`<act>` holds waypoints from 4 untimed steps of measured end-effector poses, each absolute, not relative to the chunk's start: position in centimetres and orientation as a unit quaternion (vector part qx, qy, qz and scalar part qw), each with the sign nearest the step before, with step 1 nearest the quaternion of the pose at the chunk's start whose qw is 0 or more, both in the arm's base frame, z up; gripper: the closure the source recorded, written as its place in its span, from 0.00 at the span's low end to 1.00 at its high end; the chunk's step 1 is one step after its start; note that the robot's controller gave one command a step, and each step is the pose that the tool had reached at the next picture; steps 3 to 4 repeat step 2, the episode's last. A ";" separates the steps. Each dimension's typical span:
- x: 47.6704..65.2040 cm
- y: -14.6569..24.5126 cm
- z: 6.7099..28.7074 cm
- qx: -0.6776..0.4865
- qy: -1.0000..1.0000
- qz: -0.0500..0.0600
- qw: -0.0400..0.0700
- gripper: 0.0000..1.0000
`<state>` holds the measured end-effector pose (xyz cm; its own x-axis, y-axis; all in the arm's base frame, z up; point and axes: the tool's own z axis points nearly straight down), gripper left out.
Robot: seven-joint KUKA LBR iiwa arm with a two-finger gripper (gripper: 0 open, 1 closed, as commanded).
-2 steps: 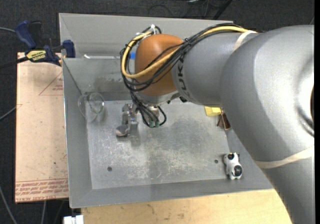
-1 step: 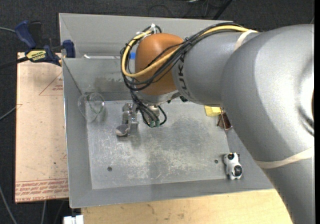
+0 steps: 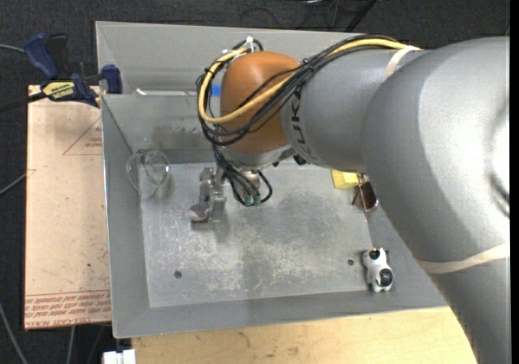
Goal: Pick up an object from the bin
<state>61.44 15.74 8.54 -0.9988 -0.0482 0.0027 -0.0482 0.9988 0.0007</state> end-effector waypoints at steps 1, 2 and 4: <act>61.3 15.7 10.7 0.024 -1.000 0.000 0.004 1.00; 61.4 15.7 13.2 0.024 -1.000 0.000 0.002 1.00; 61.4 15.7 13.2 0.024 -1.000 0.000 0.002 1.00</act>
Offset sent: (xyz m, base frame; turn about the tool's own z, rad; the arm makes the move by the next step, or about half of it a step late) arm 0.0002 -0.0001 0.0240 0.0000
